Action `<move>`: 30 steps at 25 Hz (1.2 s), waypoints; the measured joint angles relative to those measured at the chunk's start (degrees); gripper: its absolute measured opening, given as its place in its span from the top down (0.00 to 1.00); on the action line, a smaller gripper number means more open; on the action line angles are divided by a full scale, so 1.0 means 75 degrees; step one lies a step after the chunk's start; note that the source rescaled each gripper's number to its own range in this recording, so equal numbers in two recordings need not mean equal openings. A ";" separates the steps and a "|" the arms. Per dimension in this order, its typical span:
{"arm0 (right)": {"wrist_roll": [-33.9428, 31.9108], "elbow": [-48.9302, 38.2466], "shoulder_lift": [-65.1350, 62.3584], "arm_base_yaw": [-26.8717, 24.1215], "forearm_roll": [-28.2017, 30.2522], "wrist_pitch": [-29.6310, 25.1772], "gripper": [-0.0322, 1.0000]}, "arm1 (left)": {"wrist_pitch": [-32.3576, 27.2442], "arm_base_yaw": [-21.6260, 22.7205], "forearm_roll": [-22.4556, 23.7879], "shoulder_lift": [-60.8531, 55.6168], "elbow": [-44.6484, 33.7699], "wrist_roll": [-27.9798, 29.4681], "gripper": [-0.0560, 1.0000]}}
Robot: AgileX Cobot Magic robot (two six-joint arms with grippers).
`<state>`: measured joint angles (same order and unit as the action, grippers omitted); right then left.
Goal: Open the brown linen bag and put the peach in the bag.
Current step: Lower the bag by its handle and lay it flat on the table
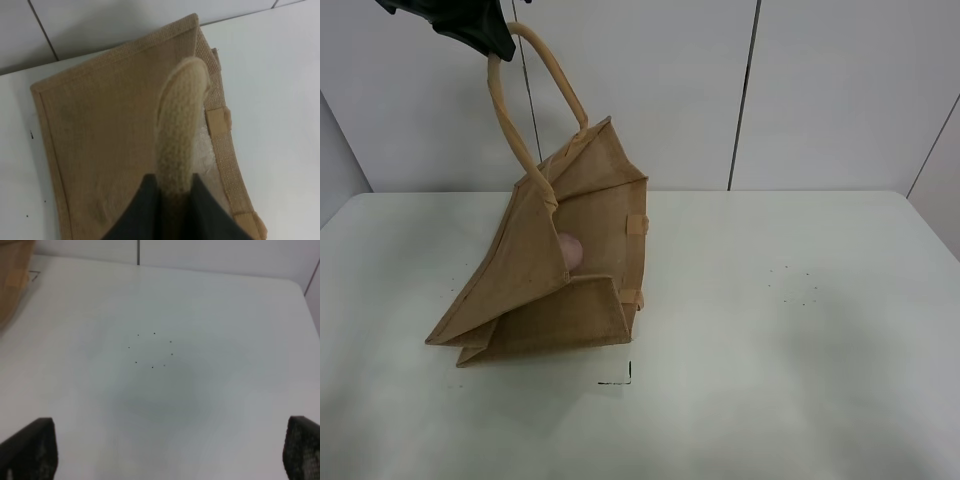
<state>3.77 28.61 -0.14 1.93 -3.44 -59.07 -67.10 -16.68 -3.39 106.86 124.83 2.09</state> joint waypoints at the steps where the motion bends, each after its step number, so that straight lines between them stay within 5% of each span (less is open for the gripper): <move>1: 0.0000 0.0000 0.0000 0.0011 0.0007 0.0000 0.00 | 0.0000 0.0000 0.0000 0.0000 -0.0047 0.0000 0.95; 6: 0.0000 0.0000 0.0000 0.0011 0.0006 0.0000 0.00 | 0.0130 0.0000 -0.0039 0.0050 -0.0840 0.0000 0.95; 12: 0.0000 0.0000 0.0000 0.0011 0.0006 0.0000 0.00 | 0.1208 0.0000 -0.0520 0.0828 -0.1962 0.0000 0.95; 20: 0.0000 0.0000 0.0000 0.0011 0.0014 0.0000 0.00 | 0.1598 0.0000 -0.0874 0.2301 -0.2122 -0.0078 0.93; 22: 0.0000 0.0000 0.0000 0.0011 0.0014 0.0000 0.00 | 0.1598 0.0000 -0.0874 0.2434 -0.2137 -0.0109 0.79; 25: 0.0000 0.0000 0.0000 0.0011 0.0014 0.0000 0.00 | 0.1598 0.0000 -0.0874 0.2412 -0.2130 -0.0131 0.33; 27: 0.0000 0.0000 0.0000 0.0011 0.0014 0.0000 0.00 | 0.1598 0.0000 -0.0882 0.2350 -0.2125 -0.0131 0.14; 30: 0.0000 0.0000 0.0000 0.0011 0.0014 0.0000 0.00 | 0.1550 0.0000 -0.0882 0.2217 -0.2125 -0.0279 0.03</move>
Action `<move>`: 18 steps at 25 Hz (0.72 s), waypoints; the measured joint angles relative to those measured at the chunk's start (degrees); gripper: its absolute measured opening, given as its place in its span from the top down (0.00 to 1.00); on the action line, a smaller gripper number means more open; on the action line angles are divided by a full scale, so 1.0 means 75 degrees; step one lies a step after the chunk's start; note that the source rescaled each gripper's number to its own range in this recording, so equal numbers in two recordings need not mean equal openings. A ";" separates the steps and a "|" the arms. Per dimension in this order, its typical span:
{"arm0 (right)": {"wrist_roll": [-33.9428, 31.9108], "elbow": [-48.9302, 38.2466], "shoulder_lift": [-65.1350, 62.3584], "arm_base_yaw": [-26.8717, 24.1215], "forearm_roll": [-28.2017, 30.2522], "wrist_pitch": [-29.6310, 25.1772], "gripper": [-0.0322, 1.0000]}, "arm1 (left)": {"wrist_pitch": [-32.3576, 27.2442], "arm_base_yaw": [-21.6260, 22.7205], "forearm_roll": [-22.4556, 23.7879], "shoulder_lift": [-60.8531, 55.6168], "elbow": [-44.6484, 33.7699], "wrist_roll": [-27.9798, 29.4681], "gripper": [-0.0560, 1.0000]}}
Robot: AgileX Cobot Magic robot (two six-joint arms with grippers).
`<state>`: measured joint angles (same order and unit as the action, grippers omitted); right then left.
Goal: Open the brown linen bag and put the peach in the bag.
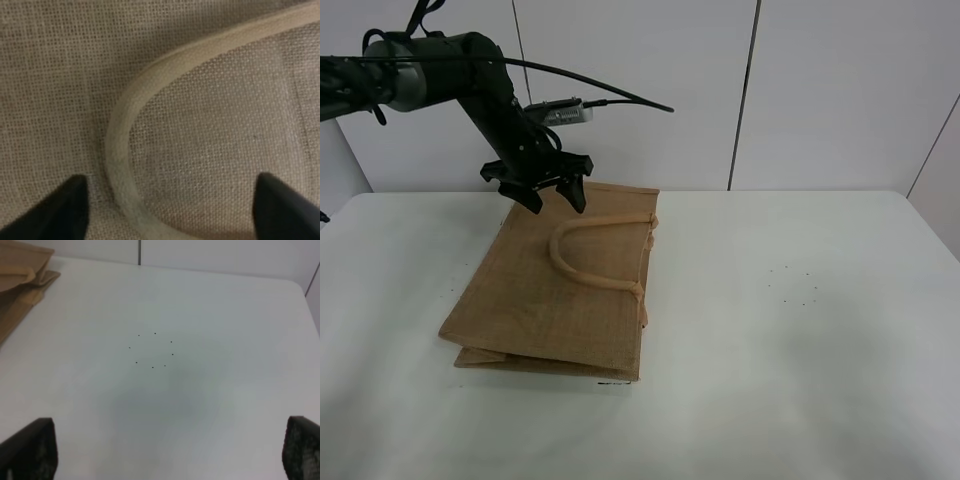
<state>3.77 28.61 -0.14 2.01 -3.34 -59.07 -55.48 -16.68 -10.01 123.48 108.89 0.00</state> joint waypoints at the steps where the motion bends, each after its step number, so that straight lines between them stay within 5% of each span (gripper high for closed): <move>1: 0.0000 0.0000 0.0000 0.0000 0.0000 0.0000 0.00 | -0.0037 0.0000 0.0010 -0.0060 0.0000 -0.0097 0.02; 9: 0.0000 0.0000 0.0000 0.0000 0.0000 0.0000 0.00 | -0.0864 0.0129 0.2112 -0.0223 0.0190 0.0388 0.01; 18: 0.0000 -0.0034 0.0000 0.0000 0.0000 0.0000 0.00 | -0.1183 0.1386 0.1974 -0.0223 0.0190 0.0396 0.00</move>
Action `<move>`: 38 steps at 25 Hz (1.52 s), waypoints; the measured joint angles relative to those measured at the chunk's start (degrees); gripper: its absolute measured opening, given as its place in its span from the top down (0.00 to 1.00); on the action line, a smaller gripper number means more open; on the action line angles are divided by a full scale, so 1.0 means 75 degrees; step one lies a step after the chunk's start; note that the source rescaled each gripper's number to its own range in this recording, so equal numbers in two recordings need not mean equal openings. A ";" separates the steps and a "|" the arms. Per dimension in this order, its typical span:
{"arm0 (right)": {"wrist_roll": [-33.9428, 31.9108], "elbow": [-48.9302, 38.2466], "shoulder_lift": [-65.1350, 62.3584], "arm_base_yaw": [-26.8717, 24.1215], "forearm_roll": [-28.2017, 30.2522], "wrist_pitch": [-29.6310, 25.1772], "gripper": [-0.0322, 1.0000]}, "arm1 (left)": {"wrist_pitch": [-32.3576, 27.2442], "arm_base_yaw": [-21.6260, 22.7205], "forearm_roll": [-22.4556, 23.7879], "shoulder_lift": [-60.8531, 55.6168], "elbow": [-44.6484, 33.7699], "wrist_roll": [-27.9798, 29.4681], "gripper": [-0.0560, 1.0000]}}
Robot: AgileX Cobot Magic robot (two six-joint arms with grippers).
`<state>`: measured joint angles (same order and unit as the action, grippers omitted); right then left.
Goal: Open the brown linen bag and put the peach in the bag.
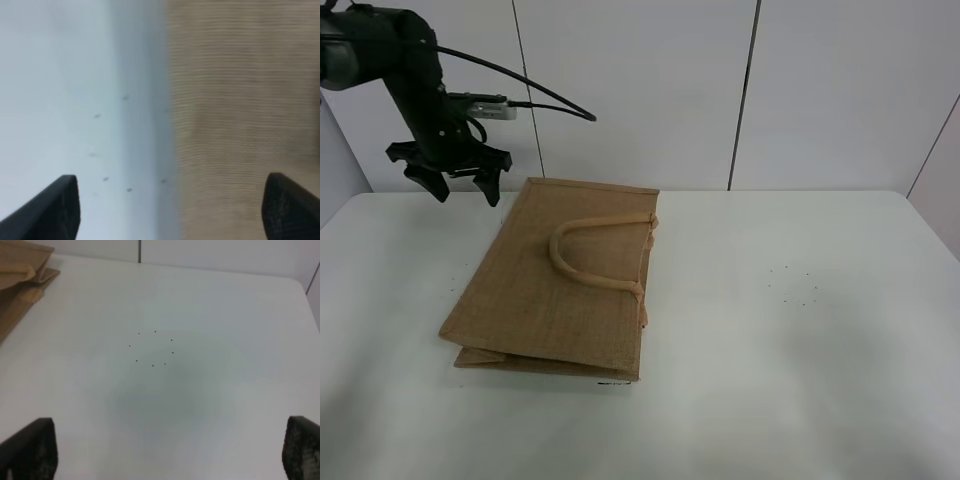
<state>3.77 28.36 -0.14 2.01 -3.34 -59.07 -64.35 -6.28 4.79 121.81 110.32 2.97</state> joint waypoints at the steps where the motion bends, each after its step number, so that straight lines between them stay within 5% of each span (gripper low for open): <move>1: 0.0000 0.0000 0.0000 0.0000 0.0000 0.0000 0.00 | -0.0020 0.0178 -0.0044 0.0000 0.0000 -0.0027 0.00; 5: 0.0000 0.0000 0.0000 0.0000 0.0000 0.0000 0.00 | -0.0216 0.0605 -0.0231 -0.0006 0.0000 -0.0050 0.00; 16: 0.0000 0.0000 0.0000 0.0000 0.0000 0.0000 0.00 | -0.0331 0.0621 -0.0598 -0.1528 -0.0792 -0.0109 0.00; 22: 0.0000 0.0000 0.0000 0.0000 0.0000 0.0000 0.00 | -0.0331 0.0621 -0.0577 -0.3603 -0.2819 -0.0109 0.00; 32: 0.0000 0.0000 0.0000 0.0000 -0.0007 0.0000 0.00 | -0.0291 0.0621 -0.0570 -0.7910 -0.7863 -0.0174 0.00; 38: 0.0000 0.0000 0.0000 0.0000 -0.0007 0.0000 0.00 | 0.0395 0.0621 -0.0570 -1.0596 -1.0333 -0.0452 0.00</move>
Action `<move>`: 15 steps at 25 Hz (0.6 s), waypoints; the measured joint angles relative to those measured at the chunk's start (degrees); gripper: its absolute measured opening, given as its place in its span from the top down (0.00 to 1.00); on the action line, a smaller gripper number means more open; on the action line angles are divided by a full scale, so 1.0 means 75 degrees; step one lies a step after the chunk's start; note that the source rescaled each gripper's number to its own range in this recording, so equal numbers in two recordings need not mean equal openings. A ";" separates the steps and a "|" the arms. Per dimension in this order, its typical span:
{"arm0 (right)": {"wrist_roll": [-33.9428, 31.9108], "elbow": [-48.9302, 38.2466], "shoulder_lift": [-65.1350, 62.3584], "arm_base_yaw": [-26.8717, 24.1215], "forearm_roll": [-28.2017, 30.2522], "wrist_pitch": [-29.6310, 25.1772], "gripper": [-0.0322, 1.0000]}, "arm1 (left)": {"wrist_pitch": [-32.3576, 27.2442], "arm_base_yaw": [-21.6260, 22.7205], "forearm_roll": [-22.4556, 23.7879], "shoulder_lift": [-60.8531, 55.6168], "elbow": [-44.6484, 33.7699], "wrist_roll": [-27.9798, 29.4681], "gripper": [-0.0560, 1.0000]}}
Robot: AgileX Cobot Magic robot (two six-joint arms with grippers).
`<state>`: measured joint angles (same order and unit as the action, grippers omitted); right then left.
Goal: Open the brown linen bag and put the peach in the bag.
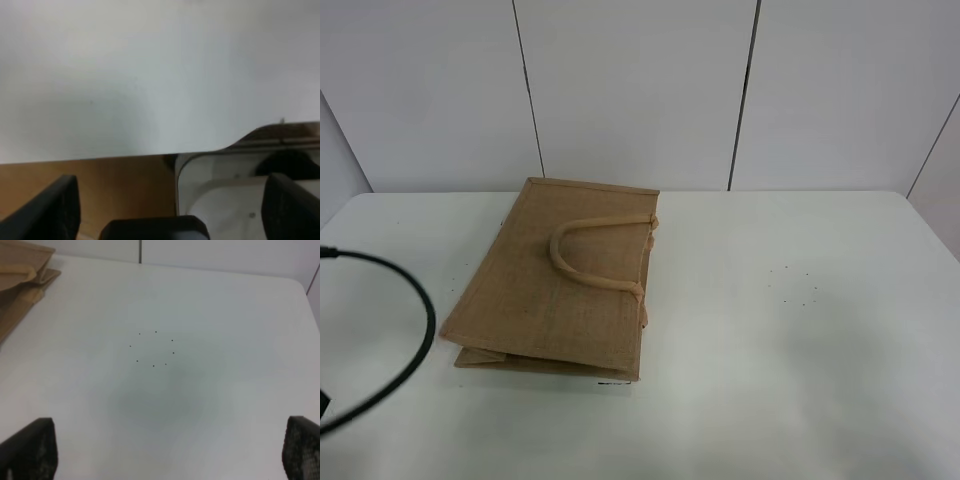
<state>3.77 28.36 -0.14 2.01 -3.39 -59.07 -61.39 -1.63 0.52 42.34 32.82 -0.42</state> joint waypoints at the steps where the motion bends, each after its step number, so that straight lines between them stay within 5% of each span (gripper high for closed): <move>1: 0.0000 0.0000 0.0000 0.0000 0.0000 0.0000 0.00 | 0.0060 0.0000 0.0000 -0.0453 -0.0254 -0.0007 0.00; 15: 0.0000 0.0000 0.0000 0.0000 -0.0016 0.0000 0.00 | 0.0151 0.0000 0.0000 -0.5080 -0.0527 -0.0029 0.00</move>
<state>3.77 28.36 -0.14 2.01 -3.50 -59.07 -60.25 -1.63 0.52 4.24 28.87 -0.64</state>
